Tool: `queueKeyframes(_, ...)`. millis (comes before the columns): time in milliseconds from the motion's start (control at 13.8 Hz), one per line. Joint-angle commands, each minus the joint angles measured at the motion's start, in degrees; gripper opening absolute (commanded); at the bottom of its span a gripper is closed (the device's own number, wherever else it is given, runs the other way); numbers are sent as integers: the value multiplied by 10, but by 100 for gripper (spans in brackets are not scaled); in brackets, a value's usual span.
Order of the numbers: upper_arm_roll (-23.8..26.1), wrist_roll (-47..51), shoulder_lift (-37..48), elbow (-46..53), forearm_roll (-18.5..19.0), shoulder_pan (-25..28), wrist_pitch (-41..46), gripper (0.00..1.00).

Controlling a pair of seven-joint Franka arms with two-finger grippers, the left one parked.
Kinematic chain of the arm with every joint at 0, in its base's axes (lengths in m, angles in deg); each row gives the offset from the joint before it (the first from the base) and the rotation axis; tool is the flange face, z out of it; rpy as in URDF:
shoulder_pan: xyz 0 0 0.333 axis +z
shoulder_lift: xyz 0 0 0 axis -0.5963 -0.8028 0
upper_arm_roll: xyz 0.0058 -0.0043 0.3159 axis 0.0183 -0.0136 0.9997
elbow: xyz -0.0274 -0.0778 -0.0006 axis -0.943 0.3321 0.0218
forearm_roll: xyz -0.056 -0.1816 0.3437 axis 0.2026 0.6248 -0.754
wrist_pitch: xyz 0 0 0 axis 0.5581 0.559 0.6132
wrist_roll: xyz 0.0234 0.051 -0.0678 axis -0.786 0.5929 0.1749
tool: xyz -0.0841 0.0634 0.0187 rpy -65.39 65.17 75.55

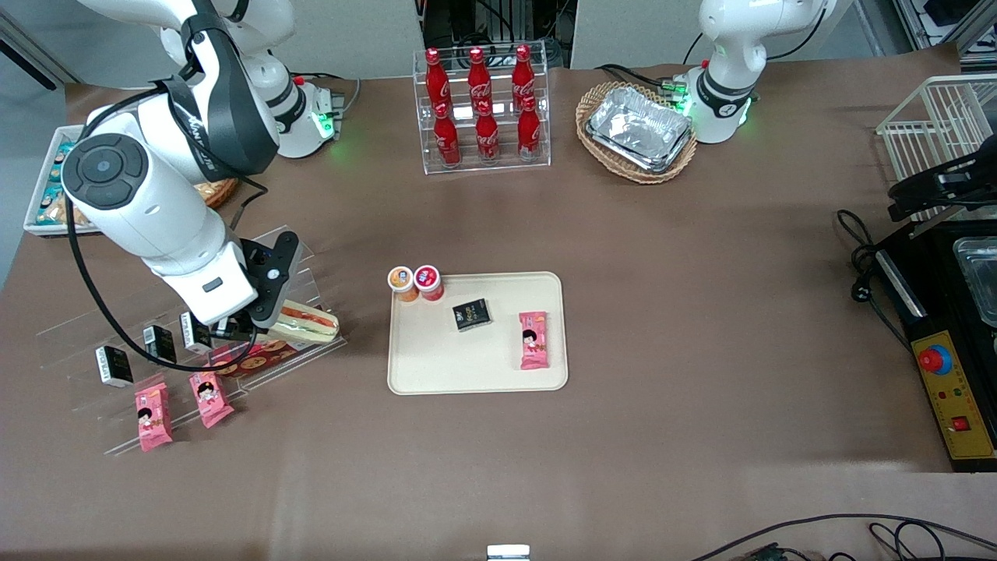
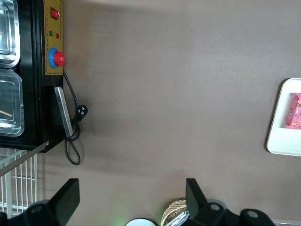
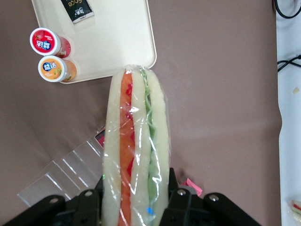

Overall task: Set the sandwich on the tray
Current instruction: 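Lift the sandwich off the display with the right gripper, then carry the sandwich over the cream tray beside the black pack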

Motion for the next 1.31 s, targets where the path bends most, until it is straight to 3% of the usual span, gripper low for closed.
queueKeyframes(0,19,-14,-15,17,-9,-3,-5,49)
queueKeyframes(363,45,-6,-59,17,-9,6,-49,49)
queueKeyframes(1235,45,83,-204,62,0,75,-150,49)
